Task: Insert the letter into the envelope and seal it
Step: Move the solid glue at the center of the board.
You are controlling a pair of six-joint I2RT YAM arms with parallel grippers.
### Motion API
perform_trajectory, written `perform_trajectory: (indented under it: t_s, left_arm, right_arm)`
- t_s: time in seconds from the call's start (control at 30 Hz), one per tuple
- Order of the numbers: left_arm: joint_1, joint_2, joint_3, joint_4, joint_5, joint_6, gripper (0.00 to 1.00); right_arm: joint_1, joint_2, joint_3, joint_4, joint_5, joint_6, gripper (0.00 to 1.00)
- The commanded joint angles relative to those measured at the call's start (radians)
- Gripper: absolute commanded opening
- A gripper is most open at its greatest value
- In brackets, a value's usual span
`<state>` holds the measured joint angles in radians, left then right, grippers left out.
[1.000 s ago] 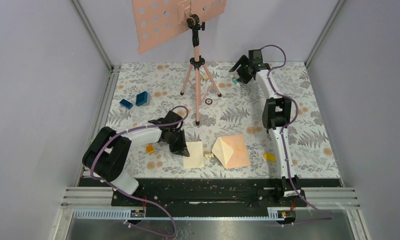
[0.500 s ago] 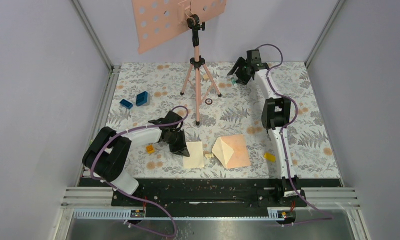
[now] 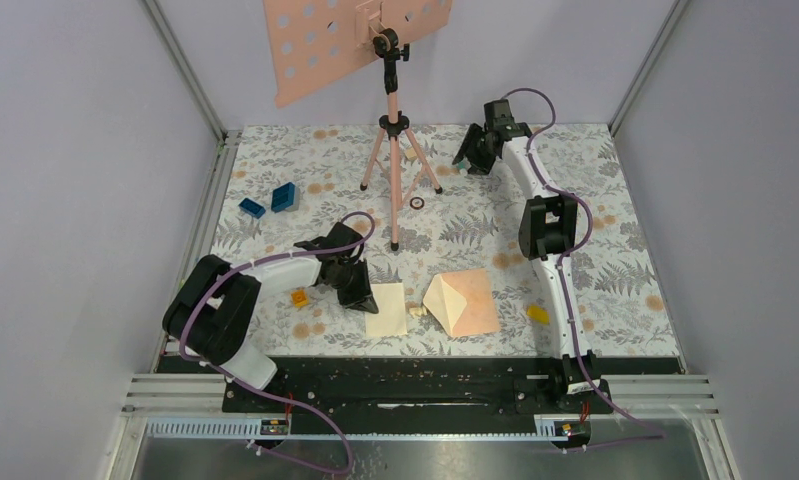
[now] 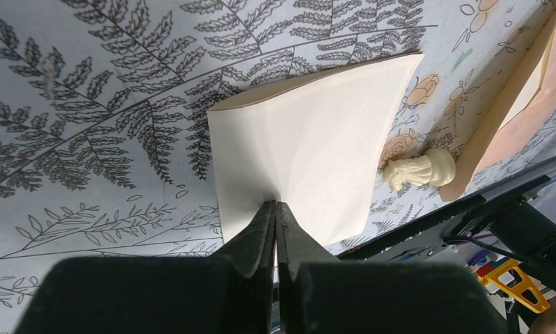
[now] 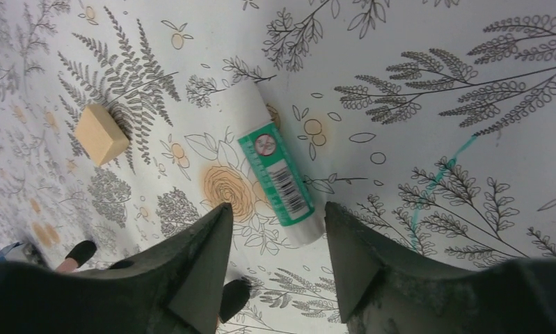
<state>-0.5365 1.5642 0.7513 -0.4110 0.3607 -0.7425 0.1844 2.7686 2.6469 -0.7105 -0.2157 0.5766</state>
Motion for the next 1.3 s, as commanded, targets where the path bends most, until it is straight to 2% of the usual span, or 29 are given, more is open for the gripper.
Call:
perform_trajectory:
  t_s: [0.0,0.1,0.27,0.37,0.73,1.27]
  left_arm:
    - [0.008,-0.028,-0.024,0.015,-0.009,0.003,0.00]
    - [0.009,-0.029,-0.030,0.020,-0.007,0.002,0.00]
    - [0.013,-0.029,-0.031,0.024,-0.003,0.002,0.00]
    - [0.015,-0.028,-0.030,0.026,-0.004,0.003,0.00]
    - [0.018,-0.021,-0.031,0.032,0.000,0.003,0.00]
    - [0.025,-0.009,-0.022,0.032,0.008,0.008,0.00]
  right_arm:
    - [0.016,-0.028,0.009,-0.115,0.039,-0.041,0.55]
    - [0.016,-0.026,0.011,-0.116,0.039,-0.042,0.50]
    - [0.017,-0.025,0.015,-0.117,0.034,-0.043,0.48]
    - [0.017,-0.023,0.018,-0.114,0.026,-0.044,0.44]
    - [0.017,-0.004,0.040,-0.089,-0.021,-0.038,0.52]
    - [0.035,-0.031,-0.013,-0.076,-0.051,-0.070,0.50]
